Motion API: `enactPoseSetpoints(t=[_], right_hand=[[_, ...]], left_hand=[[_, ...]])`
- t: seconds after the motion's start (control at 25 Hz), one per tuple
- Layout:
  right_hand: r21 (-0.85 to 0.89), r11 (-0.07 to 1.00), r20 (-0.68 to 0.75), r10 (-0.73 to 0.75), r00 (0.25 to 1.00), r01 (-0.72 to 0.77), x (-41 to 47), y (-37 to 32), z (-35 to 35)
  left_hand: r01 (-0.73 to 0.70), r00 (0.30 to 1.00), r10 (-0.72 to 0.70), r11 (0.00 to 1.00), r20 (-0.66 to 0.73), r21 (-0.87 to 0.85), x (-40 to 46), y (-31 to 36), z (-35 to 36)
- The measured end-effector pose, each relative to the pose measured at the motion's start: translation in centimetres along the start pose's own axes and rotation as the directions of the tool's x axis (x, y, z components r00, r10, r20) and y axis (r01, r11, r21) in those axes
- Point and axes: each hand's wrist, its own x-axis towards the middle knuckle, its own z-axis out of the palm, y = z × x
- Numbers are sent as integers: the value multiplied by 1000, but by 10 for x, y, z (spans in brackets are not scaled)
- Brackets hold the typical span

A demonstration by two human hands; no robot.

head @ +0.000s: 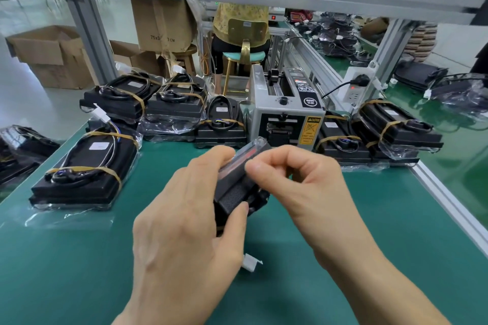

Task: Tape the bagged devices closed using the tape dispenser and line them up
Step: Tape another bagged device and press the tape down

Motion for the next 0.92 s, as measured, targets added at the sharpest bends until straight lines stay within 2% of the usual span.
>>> enactPoseSetpoints(t=[0.12, 0.28, 0.36, 0.64, 0.92], right_hand=[[-54, 997, -30, 61, 998, -62, 2, 3, 3], [97, 981, 1, 168, 986, -167, 5, 4, 5], [120, 974, 16, 193, 981, -194, 6, 4, 5], [178, 966, -42, 199, 979, -189, 9, 5, 5], [159, 967, -81, 213, 974, -199, 11, 10, 9]], left_hand=[[0, 1000, 1, 1000, -22, 31, -2, 4, -1], [13, 999, -10, 998, -52, 56, -5, 4, -2], [17, 998, -15, 999, -61, 32, -6, 3, -1], [38, 998, -38, 999, -47, -1, -5, 1, -1], [35, 998, -36, 999, -57, -5, -6, 1, -2]])
